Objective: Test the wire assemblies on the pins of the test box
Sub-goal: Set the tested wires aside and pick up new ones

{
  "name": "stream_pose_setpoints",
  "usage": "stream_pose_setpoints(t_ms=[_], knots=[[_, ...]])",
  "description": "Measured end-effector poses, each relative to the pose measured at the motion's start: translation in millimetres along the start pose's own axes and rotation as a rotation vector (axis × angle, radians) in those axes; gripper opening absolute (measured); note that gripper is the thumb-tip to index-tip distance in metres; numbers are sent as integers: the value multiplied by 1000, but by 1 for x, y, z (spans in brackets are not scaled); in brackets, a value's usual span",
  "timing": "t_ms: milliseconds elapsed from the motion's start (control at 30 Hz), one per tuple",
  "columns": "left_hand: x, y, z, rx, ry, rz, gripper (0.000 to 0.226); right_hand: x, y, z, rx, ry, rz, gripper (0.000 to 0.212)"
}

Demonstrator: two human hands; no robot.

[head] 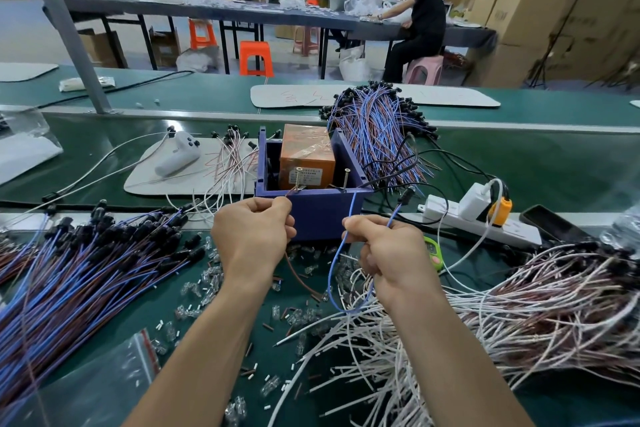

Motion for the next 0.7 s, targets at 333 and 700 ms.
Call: stream_pose_setpoints(t_ms=[333,700], knots=[[-2,2,3,-10,-10,-7,19,1,-10,-10,-21,53,-35,17],[-10,7,2,21,34,-15,17,0,2,-5,-2,35,-14,17]])
Point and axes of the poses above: each hand's wrist, its own y-axis away from the middle knuckle, its own z-axis out of the back of the hand, x = y × z, the point moved 10 cm from there along -y, towards the middle knuckle, and after that the axes turned 7 degrees about -z, right-handed, at the moved point
